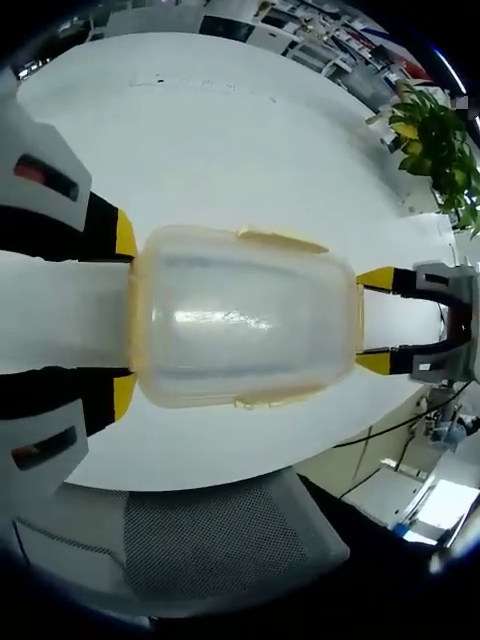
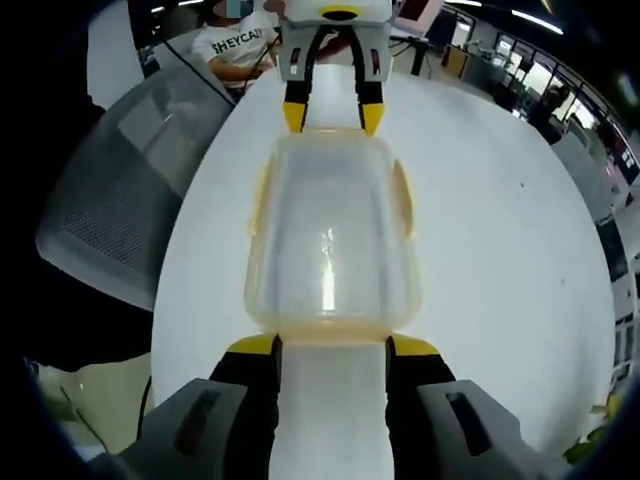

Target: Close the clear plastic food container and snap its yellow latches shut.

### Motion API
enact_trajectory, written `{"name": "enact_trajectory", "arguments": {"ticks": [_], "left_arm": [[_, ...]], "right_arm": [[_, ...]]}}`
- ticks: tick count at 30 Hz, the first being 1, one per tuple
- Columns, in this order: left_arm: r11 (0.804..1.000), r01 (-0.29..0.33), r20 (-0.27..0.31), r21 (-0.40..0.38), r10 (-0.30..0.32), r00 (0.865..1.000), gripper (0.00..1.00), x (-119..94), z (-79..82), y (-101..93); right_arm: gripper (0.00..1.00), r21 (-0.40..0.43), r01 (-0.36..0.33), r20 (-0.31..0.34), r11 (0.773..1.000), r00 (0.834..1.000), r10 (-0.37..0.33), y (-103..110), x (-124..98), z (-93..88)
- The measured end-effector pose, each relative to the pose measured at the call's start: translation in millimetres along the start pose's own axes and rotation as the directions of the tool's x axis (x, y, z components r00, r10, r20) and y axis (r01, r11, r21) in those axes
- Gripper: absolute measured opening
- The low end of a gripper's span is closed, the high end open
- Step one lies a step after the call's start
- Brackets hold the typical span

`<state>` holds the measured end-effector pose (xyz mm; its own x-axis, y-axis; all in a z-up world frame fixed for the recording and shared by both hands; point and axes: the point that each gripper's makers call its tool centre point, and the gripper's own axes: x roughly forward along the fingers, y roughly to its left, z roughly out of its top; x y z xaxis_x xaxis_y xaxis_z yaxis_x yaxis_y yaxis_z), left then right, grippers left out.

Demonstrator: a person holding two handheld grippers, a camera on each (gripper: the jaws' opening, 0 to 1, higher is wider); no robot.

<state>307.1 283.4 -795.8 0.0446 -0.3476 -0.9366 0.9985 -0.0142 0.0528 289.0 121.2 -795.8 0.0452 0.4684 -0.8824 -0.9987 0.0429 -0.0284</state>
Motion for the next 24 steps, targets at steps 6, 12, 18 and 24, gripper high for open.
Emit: {"name": "enact_trajectory", "arguments": {"ticks": [6, 12, 18, 24], "left_arm": [[1.000, 0.004, 0.019, -0.023, -0.004, 1.000, 0.35, -2.2, -0.5, -1.1], [0.999, 0.001, 0.021, -0.051, 0.000, 1.000, 0.35, -4.2, -11.2, -0.9], [0.954, -0.010, 0.125, -0.298, 0.049, 0.991, 0.33, -17.1, -19.6, 0.3], [0.859, -0.007, 0.219, -0.512, 0.139, 0.966, 0.30, -30.9, -18.9, 0.1]], "right_arm": [[0.39, 0.075, -0.001, 0.018, 0.997, 1.000, -0.001, -0.8, -2.2, -1.9], [0.41, 0.219, 0.001, 0.055, 0.976, 0.998, -0.013, -1.3, -10.2, -5.6], [0.39, 0.423, -0.018, 0.148, 0.906, 0.988, -0.050, 0.8, -25.0, 0.7], [0.36, 0.616, -0.046, 0.269, 0.786, 0.951, -0.155, -6.1, -38.0, 16.3]]}}
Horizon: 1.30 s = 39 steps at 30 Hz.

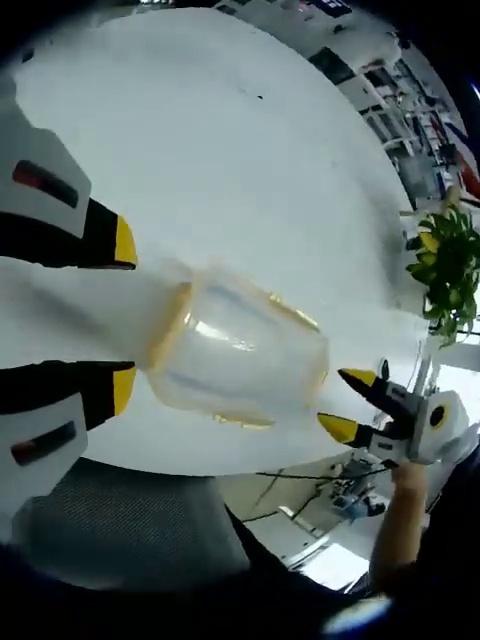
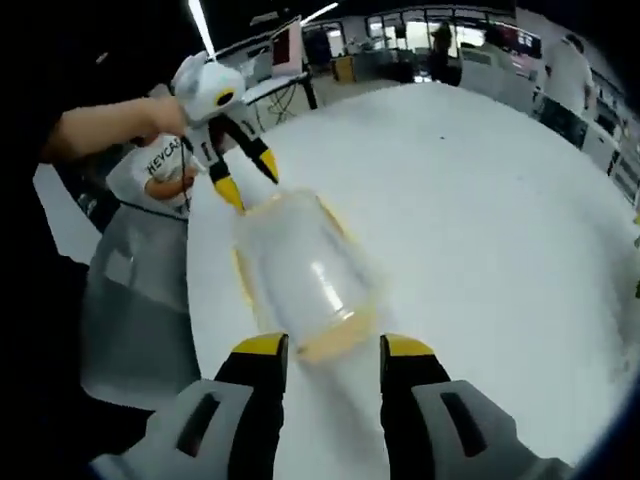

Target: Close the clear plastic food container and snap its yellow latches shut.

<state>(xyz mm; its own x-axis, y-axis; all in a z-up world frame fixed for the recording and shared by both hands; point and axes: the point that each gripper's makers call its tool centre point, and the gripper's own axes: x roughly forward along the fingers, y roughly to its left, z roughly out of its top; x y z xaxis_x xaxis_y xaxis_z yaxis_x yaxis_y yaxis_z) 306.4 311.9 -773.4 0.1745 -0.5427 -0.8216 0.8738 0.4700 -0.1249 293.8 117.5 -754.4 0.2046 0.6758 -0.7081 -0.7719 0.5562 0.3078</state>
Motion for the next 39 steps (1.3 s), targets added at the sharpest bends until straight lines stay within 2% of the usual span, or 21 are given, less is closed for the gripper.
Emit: {"name": "enact_trajectory", "arguments": {"ticks": [2, 4, 6, 7, 9, 11, 14, 19, 21, 22, 23, 24, 27, 29, 32, 34, 35, 36, 37, 38, 39], "left_arm": [[0.991, 0.012, 0.066, -0.130, -0.004, 0.998, 0.30, -1.0, 5.6, -2.5], [0.973, 0.047, 0.120, -0.226, -0.020, 0.993, 0.29, -0.9, 10.4, -5.3], [0.939, 0.086, 0.180, -0.333, -0.026, 0.983, 0.29, -0.3, 15.6, -5.9], [0.913, 0.104, 0.215, -0.394, -0.019, 0.976, 0.28, 0.3, 18.2, -5.4], [0.876, 0.106, 0.244, -0.470, 0.013, 0.970, 0.25, 1.6, 19.4, -1.8], [0.854, 0.094, 0.235, -0.512, 0.034, 0.971, 0.25, 4.6, 15.7, 0.8], [0.843, 0.075, 0.196, -0.533, 0.037, 0.980, 0.21, 9.2, 9.8, -1.5], [0.852, 0.076, 0.189, -0.517, 0.027, 0.982, 0.20, 13.8, 13.7, -7.6], [0.850, 0.068, 0.174, -0.522, 0.028, 0.984, 0.15, 15.7, 13.1, -8.3], [0.849, 0.066, 0.165, -0.525, 0.026, 0.986, 0.11, 16.9, 12.0, -9.3], [0.831, 0.074, 0.179, -0.552, 0.032, 0.983, 0.10, 17.9, 15.0, -10.7], [0.840, 0.064, 0.171, -0.539, 0.034, 0.985, 0.10, 17.5, 13.6, -9.8], [0.842, 0.052, 0.177, -0.537, 0.052, 0.983, 0.10, 18.2, 15.6, -7.7], [0.823, 0.044, 0.179, -0.566, 0.070, 0.981, 0.10, 18.7, 16.2, -6.5], [0.828, 0.046, 0.182, -0.559, 0.068, 0.981, 0.09, 18.7, 16.0, -6.8], [0.839, 0.044, 0.186, -0.542, 0.069, 0.980, 0.09, 18.7, 16.5, -7.7], [0.841, 0.042, 0.181, -0.540, 0.067, 0.981, 0.08, 19.0, 16.5, -8.0], [0.833, 0.042, 0.176, -0.551, 0.066, 0.982, 0.08, 19.5, 16.3, -8.0], [0.834, 0.044, 0.174, -0.550, 0.063, 0.983, 0.08, 20.1, 16.5, -7.1], [0.828, 0.050, 0.171, -0.558, 0.056, 0.984, 0.07, 20.9, 16.0, -6.5], [0.797, 0.066, 0.176, -0.600, 0.051, 0.983, 0.07, 20.8, 16.0, -7.6]], "right_arm": [[0.37, 0.088, -0.023, 0.039, 0.996, 0.999, 0.020, 5.3, 0.1, 0.8], [0.36, 0.122, -0.011, 0.067, 0.992, 0.998, 0.003, 2.0, 2.9, -0.6], [0.36, 0.197, -0.007, 0.082, 0.980, 0.997, -0.010, 0.0, 7.0, -3.8], [0.36, 0.220, -0.009, 0.083, 0.976, 0.996, -0.009, 0.3, 8.2, -5.1], [0.36, 0.226, -0.002, 0.091, 0.974, 0.996, -0.019, 0.5, 10.9, -5.9], [0.36, 0.222, 0.009, 0.077, 0.975, 0.997, -0.027, 2.5, 14.0, -8.4], [0.36, 0.238, 0.037, 0.066, 0.970, 0.996, -0.055, 0.1, 16.2, -11.3], [0.30, 0.258, 0.033, 0.050, 0.966, 0.998, -0.047, 4.4, 21.1, -17.3], [0.27, 0.253, 0.042, 0.034, 0.967, 0.998, -0.052, 6.1, 22.6, -20.5], [0.26, 0.265, 0.035, 0.047, 0.964, 0.998, -0.049, 7.1, 23.1, -18.5], [0.26, 0.270, 0.039, 0.042, 0.962, 0.998, -0.053, 7.2, 24.5, -18.9], [0.26, 0.270, 0.042, 0.042, 0.962, 0.998, -0.056, 7.1, 24.0, -18.5], [0.25, 0.273, 0.054, 0.026, 0.961, 0.998, -0.064, 6.8, 23.9, -19.3], [0.24, 0.271, 0.054, 0.025, 0.961, 0.998, -0.063, 7.5, 23.3, -19.6], [0.24, 0.268, 0.039, 0.028, 0.963, 0.998, -0.049, 5.8, 24.0, -19.6], [0.23, 0.272, 0.029, 0.028, 0.962, 0.999, -0.038, 6.0, 25.7, -18.6], [0.22, 0.231, -0.007, 0.079, 0.973, 0.997, -0.011, 5.7, 30.1, -8.3], [0.22, 0.222, 0.001, 0.047, 0.975, 0.999, -0.012, 1.9, 29.1, -12.9], [0.22, 0.259, -0.007, 0.035, 0.966, 0.999, -0.002, -4.6, 35.4, -11.3], [0.22, 0.259, -0.014, 0.030, 0.966, 1.000, 0.007, -2.2, 32.7, -12.6], [0.22, 0.259, -0.016, 0.028, 0.966, 1.000, 0.009, -3.2, 33.5, -12.3]]}}
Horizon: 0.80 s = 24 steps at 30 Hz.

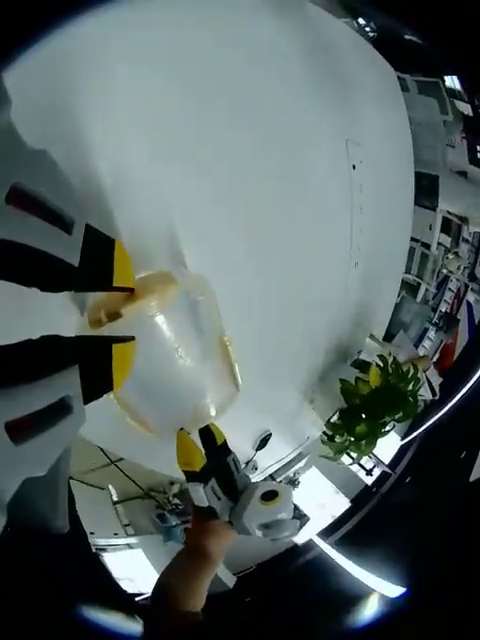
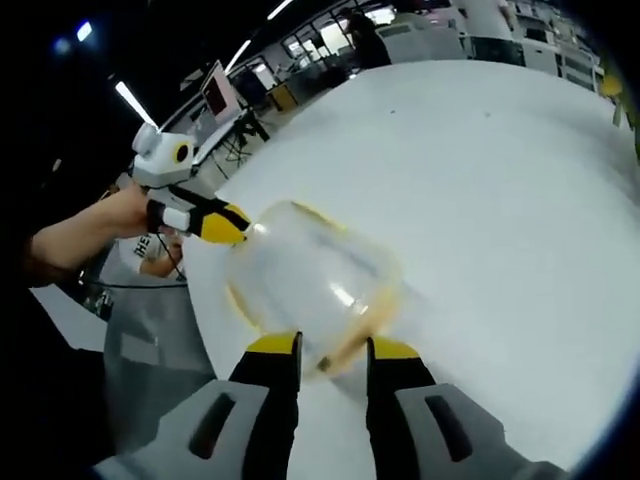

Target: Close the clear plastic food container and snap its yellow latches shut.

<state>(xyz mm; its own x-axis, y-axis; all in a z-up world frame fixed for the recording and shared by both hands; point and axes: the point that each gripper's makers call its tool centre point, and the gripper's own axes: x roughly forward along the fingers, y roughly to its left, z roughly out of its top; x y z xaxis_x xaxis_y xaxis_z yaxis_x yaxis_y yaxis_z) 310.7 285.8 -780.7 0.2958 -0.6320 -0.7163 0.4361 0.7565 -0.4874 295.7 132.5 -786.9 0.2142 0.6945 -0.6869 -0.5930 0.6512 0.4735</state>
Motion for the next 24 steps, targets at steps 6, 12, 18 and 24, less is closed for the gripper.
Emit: {"name": "enact_trajectory", "arguments": {"ticks": [6, 12, 18, 24], "left_arm": [[0.993, 0.051, 0.014, -0.108, -0.050, 0.999, 0.05, -1.7, -2.0, 0.6], [1.000, 0.012, -0.001, -0.023, -0.012, 1.000, 0.07, -1.6, -1.2, -1.1], [0.999, -0.039, -0.008, 0.004, 0.039, 0.999, 0.09, -0.1, 0.3, -2.4], [0.998, -0.059, 0.013, 0.021, 0.059, 0.998, 0.10, 0.1, 0.2, -0.7]], "right_arm": [[0.24, 0.044, -0.003, 0.042, 0.999, 0.999, 0.001, 4.2, -2.6, -2.8], [0.25, 0.048, 0.009, 0.028, 0.999, 1.000, -0.011, 6.8, -5.7, -6.7], [0.25, 0.066, 0.012, 0.049, 0.998, 0.999, -0.015, 7.9, -7.6, -10.3], [0.25, 0.063, 0.020, 0.033, 0.998, 0.999, -0.022, 9.8, -7.8, -10.8]]}}
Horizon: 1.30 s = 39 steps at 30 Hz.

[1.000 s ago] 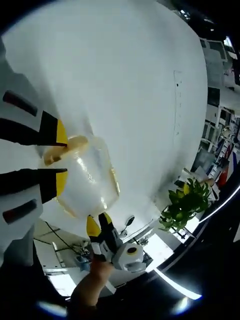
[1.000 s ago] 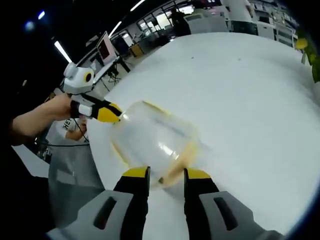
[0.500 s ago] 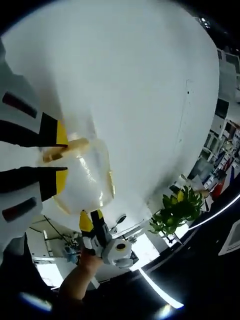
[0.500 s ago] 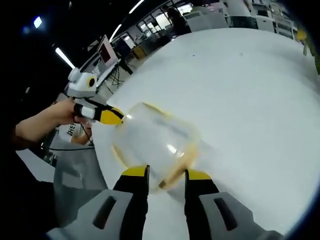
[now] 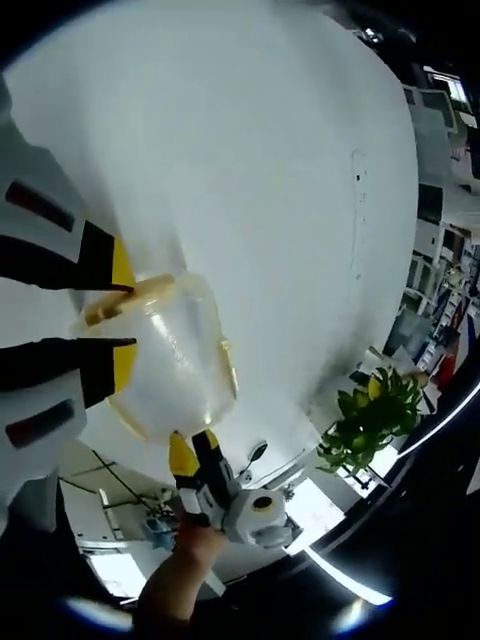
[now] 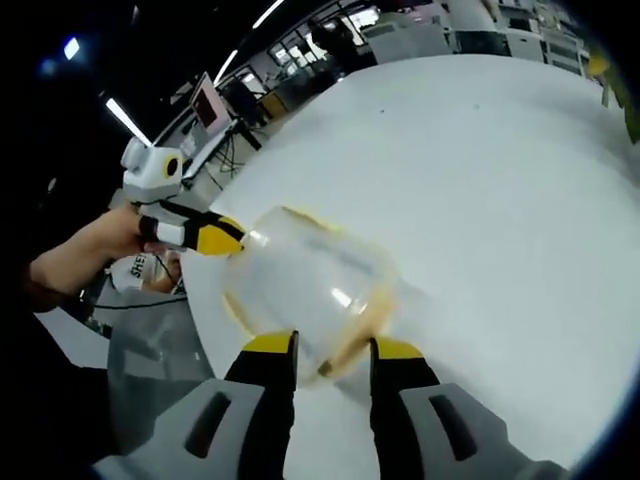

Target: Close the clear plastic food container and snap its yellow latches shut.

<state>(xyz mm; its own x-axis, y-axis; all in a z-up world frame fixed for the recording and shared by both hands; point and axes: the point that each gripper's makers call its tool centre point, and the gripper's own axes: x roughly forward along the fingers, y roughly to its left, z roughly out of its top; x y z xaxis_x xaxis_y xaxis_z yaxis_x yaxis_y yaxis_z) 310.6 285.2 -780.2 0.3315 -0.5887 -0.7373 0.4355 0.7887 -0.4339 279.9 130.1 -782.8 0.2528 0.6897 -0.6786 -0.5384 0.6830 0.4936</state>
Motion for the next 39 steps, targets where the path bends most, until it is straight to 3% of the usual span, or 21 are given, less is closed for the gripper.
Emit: {"name": "enact_trajectory", "arguments": {"ticks": [9, 17, 19, 23, 26, 30, 33, 37, 39], "left_arm": [[1.000, -0.005, 0.041, -0.002, 0.005, 0.999, 0.13, 0.5, 0.8, -0.9], [1.000, -0.005, 0.033, 0.020, 0.004, 0.999, 0.14, 0.6, 0.0, -1.4], [1.000, -0.007, 0.033, 0.026, 0.006, 0.999, 0.14, 0.3, -0.4, -1.9], [0.990, -0.030, 0.046, 0.138, 0.024, 0.999, 0.15, -1.3, 2.2, -4.0], [0.988, -0.051, 0.047, 0.143, 0.045, 0.998, 0.17, -2.7, 1.3, -2.6], [0.947, -0.108, 0.057, 0.304, 0.095, 0.994, 0.21, -6.0, 5.6, 0.2], [0.898, -0.135, 0.057, 0.419, 0.122, 0.991, 0.23, -7.6, 8.5, -1.6], [0.847, -0.116, 0.062, 0.519, 0.098, 0.993, 0.23, -6.5, 13.5, -14.1], [0.814, -0.118, 0.074, 0.568, 0.092, 0.993, 0.22, -6.4, 18.9, -19.2]], "right_arm": [[0.27, 0.020, -0.001, 0.028, 1.000, 1.000, 0.001, -0.8, 0.5, 0.5], [0.29, -0.167, 0.061, 0.003, 0.984, 0.998, -0.062, 0.7, 0.2, 6.9], [0.30, -0.234, 0.080, 0.003, 0.969, 0.997, -0.082, 0.3, -0.7, 8.4], [0.31, -0.318, 0.114, 0.013, 0.941, 0.993, -0.116, 1.9, -0.8, 11.3], [0.32, -0.367, 0.129, 0.020, 0.921, 0.991, -0.131, 3.0, -1.3, 12.2], [0.32, -0.407, 0.115, 0.011, 0.906, 0.993, -0.121, 5.5, -0.1, 12.6], [0.34, -0.459, 0.115, 0.002, 0.881, 0.992, -0.129, 4.7, 0.8, 15.4], [0.34, -0.561, 0.098, -0.012, 0.822, 0.992, -0.126, 7.9, 1.8, 18.0], [0.34, -0.623, 0.085, -0.022, 0.777, 0.992, -0.126, 10.7, 2.3, 18.9]]}}
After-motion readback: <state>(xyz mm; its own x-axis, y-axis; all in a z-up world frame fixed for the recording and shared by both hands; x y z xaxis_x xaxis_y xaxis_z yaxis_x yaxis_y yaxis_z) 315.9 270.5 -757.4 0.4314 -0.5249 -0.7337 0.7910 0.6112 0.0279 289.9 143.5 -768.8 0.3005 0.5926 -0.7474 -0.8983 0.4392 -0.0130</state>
